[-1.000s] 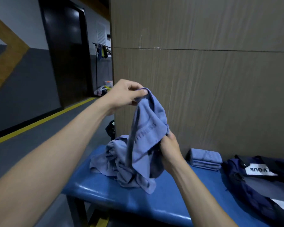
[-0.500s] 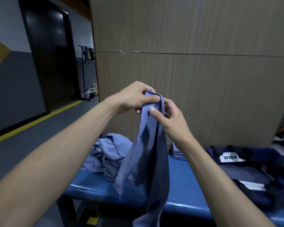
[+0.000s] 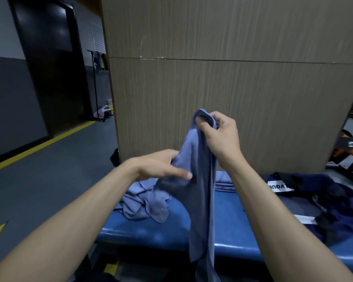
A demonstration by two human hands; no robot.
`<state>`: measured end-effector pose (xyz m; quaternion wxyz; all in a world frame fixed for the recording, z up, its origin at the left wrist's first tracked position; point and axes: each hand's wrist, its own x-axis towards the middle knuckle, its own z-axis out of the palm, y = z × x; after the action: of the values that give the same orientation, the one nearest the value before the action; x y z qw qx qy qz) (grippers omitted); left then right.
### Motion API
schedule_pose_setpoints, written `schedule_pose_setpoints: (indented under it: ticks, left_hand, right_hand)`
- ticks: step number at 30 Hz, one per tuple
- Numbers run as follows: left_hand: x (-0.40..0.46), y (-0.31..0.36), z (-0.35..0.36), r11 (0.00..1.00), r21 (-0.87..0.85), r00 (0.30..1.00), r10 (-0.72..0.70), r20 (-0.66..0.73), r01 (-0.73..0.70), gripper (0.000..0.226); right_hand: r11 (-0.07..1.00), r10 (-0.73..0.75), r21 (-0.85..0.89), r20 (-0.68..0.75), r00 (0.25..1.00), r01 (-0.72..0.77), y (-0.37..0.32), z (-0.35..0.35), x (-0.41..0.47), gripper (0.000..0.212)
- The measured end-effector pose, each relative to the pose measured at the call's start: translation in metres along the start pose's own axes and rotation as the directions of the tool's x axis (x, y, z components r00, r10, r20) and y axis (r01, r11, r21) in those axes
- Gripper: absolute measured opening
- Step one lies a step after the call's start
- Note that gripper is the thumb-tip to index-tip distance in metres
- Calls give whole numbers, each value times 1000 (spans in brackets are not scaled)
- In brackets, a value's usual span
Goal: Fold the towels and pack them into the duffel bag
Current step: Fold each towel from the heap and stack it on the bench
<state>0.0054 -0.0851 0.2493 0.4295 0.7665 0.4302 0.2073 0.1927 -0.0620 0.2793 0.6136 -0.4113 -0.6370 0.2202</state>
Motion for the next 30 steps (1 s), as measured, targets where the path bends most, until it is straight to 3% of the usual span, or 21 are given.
schedule_pose_setpoints:
  ticks: [2, 5, 8, 11, 13, 15, 17, 19, 22, 25, 27, 30]
  left_hand:
    - [-2, -16, 2, 995, 90, 999, -30, -15, 31, 28]
    - [-9, -32, -4, 971, 222, 994, -72, -88, 90, 37]
    - [-16, -43, -21, 977, 197, 971, -28, -237, 76, 40]
    - [-16, -37, -34, 998, 34, 838, 62, -542, -52, 20]
    - [-16, -28, -44, 983, -77, 746, 73, -662, -165, 12]
    - [-20, -18, -54, 986, -28, 759, 107, -642, -162, 12]
    - [-24, -14, -64, 988, 93, 832, 156, -532, -126, 18]
    - [-25, -14, -71, 981, 163, 868, 172, -466, -106, 23]
    - [-19, -12, -71, 987, 136, 838, 148, -525, -89, 22]
    - [-9, -8, -65, 983, -127, 857, 48, -514, -132, 21]
    - [5, -7, -64, 943, -274, 855, 21, -518, -188, 20]
    - [34, -4, -72, 924, -234, 772, 92, -629, -301, 22]
  right_hand:
    - [1000, 11, 17, -10, 1000, -11, 2, -7, 4, 27]
    - [998, 62, 25, -50, 997, -60, 12, -18, 5, 42]
    - [990, 135, 46, -83, 987, -132, 30, -29, 3, 46]
    - [976, 218, -4, -91, 972, -219, 51, -48, 3, 42]
    - [953, 279, -111, -36, 960, -281, 63, -67, 6, 53]
    - [900, 311, -341, 70, 948, -270, 69, -87, 13, 62]
    - [787, 336, -582, 127, 933, -204, 68, -103, 18, 55]
    - [730, 344, -655, 110, 933, -192, 61, -113, 19, 45]
    - [859, 383, -402, 91, 919, -317, 52, -115, 19, 30]
    - [892, 452, -76, 112, 885, -446, 46, -107, 27, 33]
    - [894, 435, 64, 110, 894, -443, 43, -98, 36, 32]
    - [936, 336, 99, 23, 941, -337, 44, -85, 58, 24]
